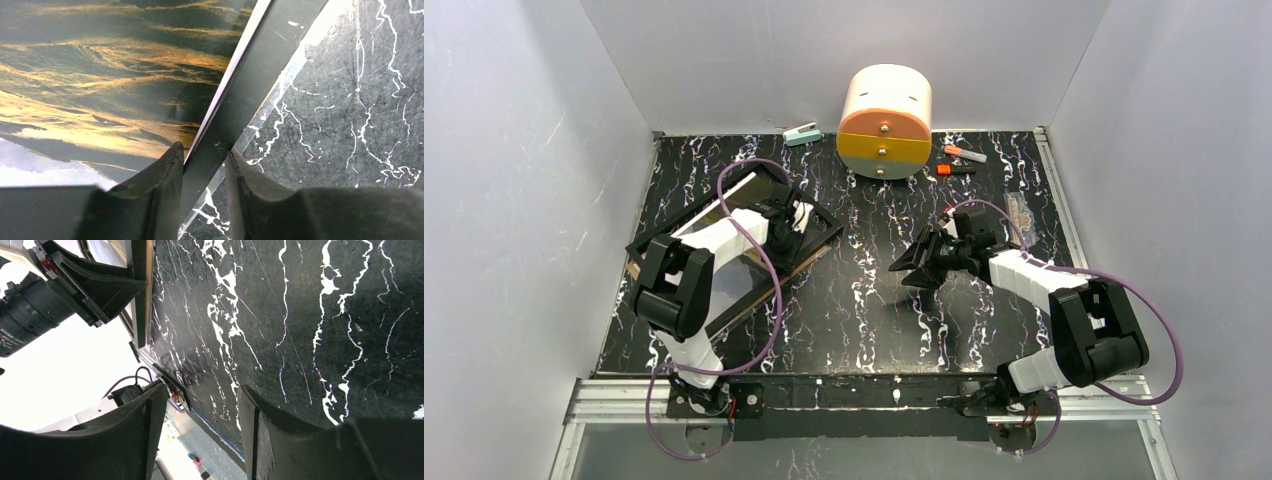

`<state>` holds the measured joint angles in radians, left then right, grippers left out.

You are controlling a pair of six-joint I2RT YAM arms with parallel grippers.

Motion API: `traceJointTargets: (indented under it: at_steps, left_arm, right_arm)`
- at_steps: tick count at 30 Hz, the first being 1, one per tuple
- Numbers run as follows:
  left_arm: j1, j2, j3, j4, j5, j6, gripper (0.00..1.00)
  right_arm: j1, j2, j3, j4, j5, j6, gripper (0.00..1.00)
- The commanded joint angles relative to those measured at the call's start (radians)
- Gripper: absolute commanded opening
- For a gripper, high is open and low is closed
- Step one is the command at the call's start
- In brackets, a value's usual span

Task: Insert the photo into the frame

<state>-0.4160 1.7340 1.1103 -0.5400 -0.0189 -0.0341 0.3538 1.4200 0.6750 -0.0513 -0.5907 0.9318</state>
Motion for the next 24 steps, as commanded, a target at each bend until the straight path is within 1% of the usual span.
traceJointTargets:
  at_steps: [1, 4, 9, 14, 17, 22, 24]
  left_arm:
    - [-0.005, -0.011, 0.033, -0.043, -0.044, 0.023, 0.21]
    - [-0.009, -0.031, 0.074, -0.069, -0.033, 0.02, 0.12]
    - [-0.012, -0.089, 0.162, -0.125, -0.012, 0.016, 0.01]
    - [-0.012, -0.146, 0.224, -0.146, -0.011, 0.018, 0.0]
    - [-0.012, -0.157, 0.275, -0.172, -0.019, 0.01, 0.0]
    - [-0.012, -0.161, 0.359, -0.213, -0.043, -0.027, 0.0]
    - [-0.012, -0.156, 0.399, -0.235, -0.056, -0.046, 0.0]
  right_arm:
    - [0.004, -0.013, 0.007, 0.009, -0.024, -0.009, 0.62]
    - [0.005, -0.021, 0.005, 0.015, -0.027, -0.003, 0.62]
    - [0.012, -0.03, -0.002, 0.043, -0.043, 0.017, 0.63]
    - [0.056, -0.042, -0.014, 0.163, -0.044, 0.066, 0.66]
    - [0.111, -0.043, -0.02, 0.259, -0.036, 0.105, 0.69]
    - [0.251, -0.03, -0.024, 0.478, 0.042, 0.15, 0.81]
    - [0.31, -0.012, -0.015, 0.587, 0.075, 0.175, 0.84]
